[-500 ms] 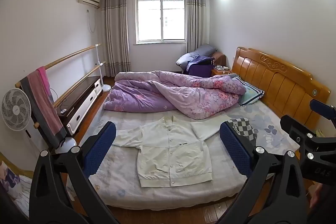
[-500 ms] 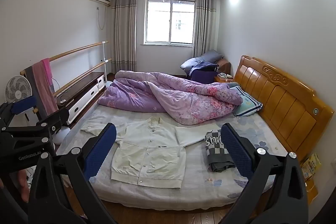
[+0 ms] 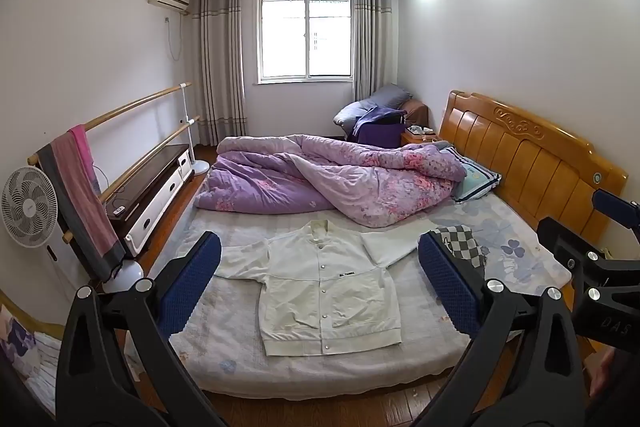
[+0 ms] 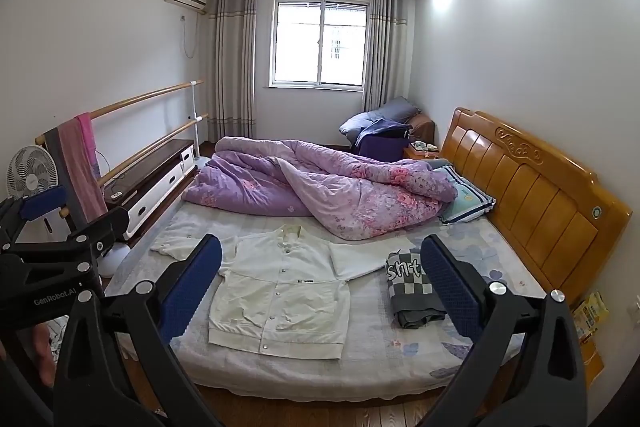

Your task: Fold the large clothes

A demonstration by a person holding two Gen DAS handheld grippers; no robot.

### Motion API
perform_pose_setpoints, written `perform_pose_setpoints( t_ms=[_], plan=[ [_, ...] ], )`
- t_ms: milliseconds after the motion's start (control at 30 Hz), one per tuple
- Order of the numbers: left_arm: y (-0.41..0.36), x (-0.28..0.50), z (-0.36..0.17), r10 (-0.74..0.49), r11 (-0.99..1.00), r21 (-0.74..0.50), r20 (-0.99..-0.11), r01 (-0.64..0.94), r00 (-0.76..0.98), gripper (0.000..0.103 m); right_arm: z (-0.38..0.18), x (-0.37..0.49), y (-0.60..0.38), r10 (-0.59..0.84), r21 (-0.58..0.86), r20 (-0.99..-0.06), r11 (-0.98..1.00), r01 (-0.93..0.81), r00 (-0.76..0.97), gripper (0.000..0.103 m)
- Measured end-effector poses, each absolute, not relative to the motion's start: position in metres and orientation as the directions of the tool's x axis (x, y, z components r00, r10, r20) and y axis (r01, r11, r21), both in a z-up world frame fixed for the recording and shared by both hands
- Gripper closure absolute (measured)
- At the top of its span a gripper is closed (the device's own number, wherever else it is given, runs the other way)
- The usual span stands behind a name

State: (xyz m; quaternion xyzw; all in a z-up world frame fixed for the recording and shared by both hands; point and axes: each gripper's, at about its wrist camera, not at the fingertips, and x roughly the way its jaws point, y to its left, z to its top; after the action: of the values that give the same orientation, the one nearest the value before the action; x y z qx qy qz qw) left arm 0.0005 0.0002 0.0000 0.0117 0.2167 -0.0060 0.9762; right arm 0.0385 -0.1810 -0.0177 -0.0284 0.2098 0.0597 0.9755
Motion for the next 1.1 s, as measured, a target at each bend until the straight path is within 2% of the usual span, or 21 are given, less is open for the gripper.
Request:
perform_pose_setpoints(
  t_ms=[1100],
  plan=[
    [-0.005, 0.007, -0.017, -0.018, 1.000, 0.014, -0.447, 0.027, 0.894, 0.004, -0.021, 0.044, -0.170, 0.086, -0.047, -0.432, 0.992, -0.118, 0.898, 0.007]
  ],
)
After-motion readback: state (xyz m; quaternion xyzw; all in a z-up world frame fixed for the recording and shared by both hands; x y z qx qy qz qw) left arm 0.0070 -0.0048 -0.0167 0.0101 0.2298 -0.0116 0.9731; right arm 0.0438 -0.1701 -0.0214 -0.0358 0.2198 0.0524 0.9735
